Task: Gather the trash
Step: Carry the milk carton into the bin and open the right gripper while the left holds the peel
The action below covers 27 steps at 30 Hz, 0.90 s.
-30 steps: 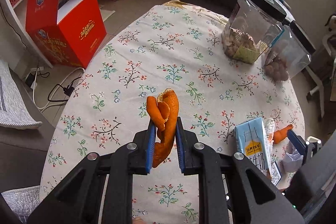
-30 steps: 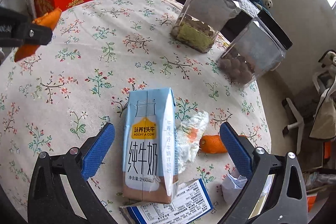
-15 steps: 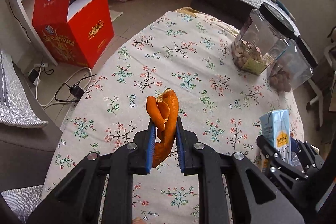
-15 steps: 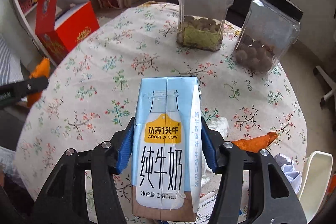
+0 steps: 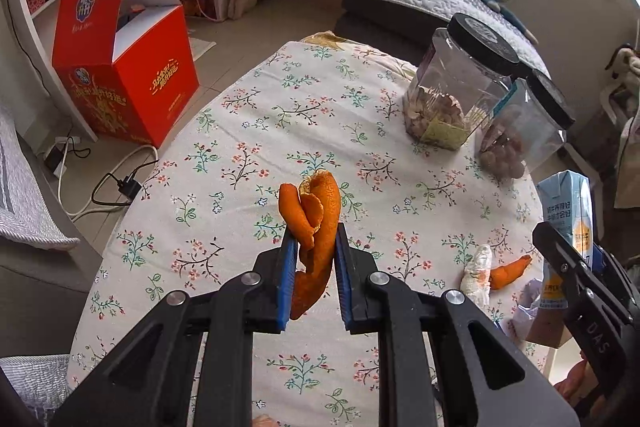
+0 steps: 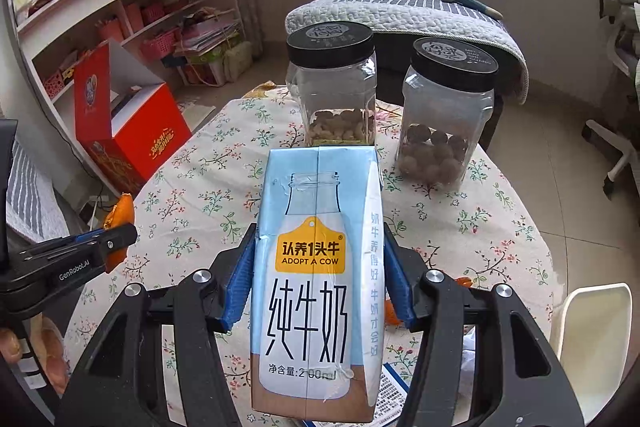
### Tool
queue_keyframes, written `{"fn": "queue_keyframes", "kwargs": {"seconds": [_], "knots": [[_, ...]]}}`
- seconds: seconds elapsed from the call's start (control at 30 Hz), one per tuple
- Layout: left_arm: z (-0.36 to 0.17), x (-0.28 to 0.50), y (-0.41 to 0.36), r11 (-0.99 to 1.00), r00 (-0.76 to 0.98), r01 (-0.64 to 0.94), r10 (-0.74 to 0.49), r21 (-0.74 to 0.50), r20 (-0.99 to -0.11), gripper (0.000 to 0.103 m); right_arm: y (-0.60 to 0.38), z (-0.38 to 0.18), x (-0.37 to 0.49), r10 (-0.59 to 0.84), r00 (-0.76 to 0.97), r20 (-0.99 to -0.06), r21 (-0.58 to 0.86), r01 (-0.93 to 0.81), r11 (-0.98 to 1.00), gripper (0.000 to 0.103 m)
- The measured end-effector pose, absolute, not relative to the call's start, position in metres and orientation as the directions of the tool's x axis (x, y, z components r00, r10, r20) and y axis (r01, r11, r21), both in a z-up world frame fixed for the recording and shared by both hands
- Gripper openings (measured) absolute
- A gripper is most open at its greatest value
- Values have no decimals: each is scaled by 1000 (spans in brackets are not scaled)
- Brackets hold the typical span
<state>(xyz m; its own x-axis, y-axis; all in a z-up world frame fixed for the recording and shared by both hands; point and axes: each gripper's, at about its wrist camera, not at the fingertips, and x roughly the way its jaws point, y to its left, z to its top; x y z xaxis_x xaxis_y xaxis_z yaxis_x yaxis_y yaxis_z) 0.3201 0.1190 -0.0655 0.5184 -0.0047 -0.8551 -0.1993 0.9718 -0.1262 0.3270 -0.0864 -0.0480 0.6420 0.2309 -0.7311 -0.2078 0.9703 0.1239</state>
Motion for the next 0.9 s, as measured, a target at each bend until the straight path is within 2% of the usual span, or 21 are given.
{"fn": "queue_keyframes", "kwargs": {"seconds": [0.5, 0.9], "knots": [[-48, 311, 61, 985, 560, -97, -66, -145, -826, 18, -142, -21, 299, 166, 711, -683, 101, -134, 986, 54], [-50, 300, 2, 995, 562, 2, -86, -102, -823, 18, -224, -2, 273, 52, 753, -656, 89, 9, 996, 54]]}}
